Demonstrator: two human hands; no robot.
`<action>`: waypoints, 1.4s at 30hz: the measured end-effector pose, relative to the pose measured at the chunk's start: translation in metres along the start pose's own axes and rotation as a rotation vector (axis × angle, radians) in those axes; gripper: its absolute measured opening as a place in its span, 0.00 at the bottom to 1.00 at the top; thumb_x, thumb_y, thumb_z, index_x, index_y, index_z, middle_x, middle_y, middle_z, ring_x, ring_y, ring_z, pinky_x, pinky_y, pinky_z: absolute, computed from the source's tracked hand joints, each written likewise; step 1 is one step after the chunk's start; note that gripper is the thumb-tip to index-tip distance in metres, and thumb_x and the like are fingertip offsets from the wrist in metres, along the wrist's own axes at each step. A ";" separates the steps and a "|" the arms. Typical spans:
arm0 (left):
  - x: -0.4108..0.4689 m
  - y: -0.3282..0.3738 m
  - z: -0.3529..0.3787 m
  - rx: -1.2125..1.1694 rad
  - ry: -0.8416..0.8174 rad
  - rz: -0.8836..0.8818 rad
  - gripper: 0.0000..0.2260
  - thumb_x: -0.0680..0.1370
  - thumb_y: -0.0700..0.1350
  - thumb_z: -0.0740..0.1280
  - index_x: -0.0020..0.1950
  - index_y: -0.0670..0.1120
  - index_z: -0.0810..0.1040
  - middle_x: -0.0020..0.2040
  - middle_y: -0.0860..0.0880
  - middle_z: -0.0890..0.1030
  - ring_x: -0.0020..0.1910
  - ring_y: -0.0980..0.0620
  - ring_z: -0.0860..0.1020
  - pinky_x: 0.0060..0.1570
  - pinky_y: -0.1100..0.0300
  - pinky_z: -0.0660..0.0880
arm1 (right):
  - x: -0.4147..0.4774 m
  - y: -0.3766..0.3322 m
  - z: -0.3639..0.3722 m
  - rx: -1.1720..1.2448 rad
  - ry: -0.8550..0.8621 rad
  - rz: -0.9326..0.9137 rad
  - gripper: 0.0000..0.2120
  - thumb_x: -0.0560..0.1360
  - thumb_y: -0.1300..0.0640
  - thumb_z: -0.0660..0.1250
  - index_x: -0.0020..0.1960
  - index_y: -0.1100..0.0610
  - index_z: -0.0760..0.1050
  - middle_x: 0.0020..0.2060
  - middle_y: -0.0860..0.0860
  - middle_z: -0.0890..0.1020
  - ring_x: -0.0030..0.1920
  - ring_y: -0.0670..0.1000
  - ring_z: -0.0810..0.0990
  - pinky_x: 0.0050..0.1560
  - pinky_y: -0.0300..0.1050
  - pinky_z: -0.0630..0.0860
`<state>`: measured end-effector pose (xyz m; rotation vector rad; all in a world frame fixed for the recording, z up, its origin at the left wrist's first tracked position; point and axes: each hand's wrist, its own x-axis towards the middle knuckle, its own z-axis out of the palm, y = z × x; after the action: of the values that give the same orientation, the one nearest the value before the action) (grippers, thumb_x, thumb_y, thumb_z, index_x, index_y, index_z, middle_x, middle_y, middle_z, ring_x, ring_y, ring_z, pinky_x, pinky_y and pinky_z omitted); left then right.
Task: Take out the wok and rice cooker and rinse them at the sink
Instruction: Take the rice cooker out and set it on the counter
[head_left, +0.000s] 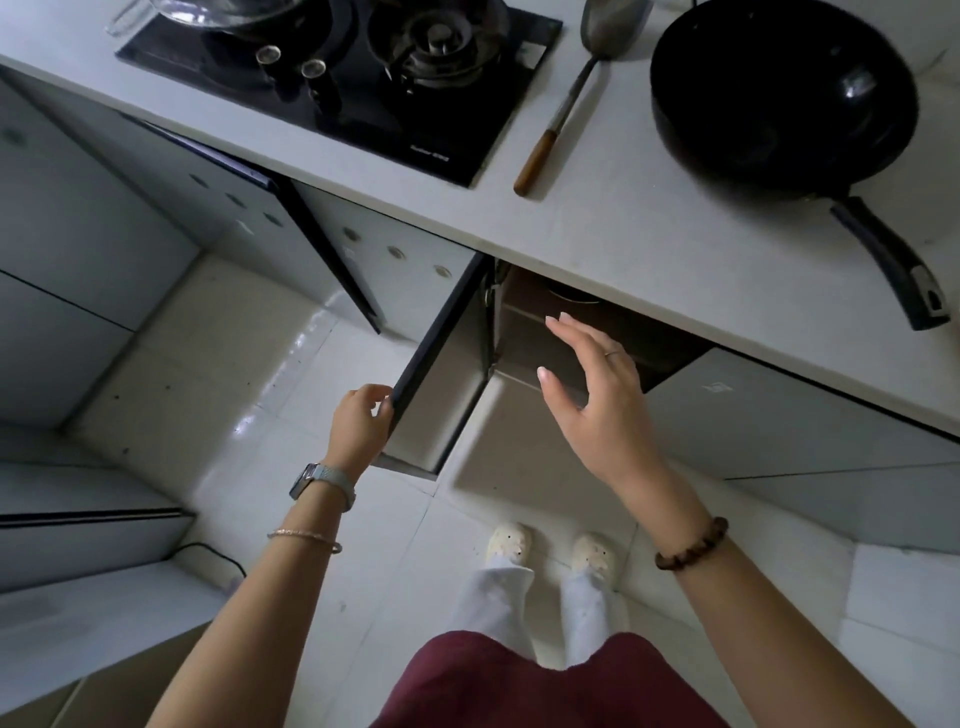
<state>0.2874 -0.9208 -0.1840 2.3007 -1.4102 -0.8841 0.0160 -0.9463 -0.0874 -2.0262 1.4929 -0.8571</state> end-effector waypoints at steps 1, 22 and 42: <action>0.002 -0.002 0.001 -0.009 -0.019 -0.012 0.11 0.79 0.39 0.61 0.57 0.41 0.80 0.55 0.43 0.81 0.56 0.42 0.77 0.55 0.54 0.72 | 0.000 -0.002 0.003 -0.002 0.001 -0.001 0.21 0.77 0.53 0.63 0.69 0.54 0.70 0.67 0.49 0.73 0.69 0.47 0.69 0.70 0.49 0.65; -0.006 0.020 0.028 -0.760 -0.516 -0.399 0.14 0.82 0.44 0.57 0.62 0.40 0.76 0.52 0.40 0.79 0.50 0.42 0.78 0.57 0.48 0.75 | -0.025 0.015 -0.042 -0.019 0.091 0.064 0.20 0.78 0.55 0.65 0.69 0.55 0.71 0.68 0.48 0.72 0.69 0.46 0.68 0.70 0.47 0.66; -0.001 0.216 0.198 -1.341 -0.559 -0.529 0.14 0.82 0.40 0.57 0.66 0.36 0.69 0.62 0.36 0.75 0.60 0.38 0.77 0.56 0.48 0.75 | -0.067 0.119 -0.161 -0.062 0.148 0.258 0.20 0.78 0.54 0.62 0.70 0.53 0.69 0.67 0.45 0.72 0.69 0.43 0.67 0.68 0.48 0.67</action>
<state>0.0102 -1.0096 -0.2174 1.3225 -0.0291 -1.9165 -0.1928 -0.9188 -0.0730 -1.7925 1.8353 -0.8776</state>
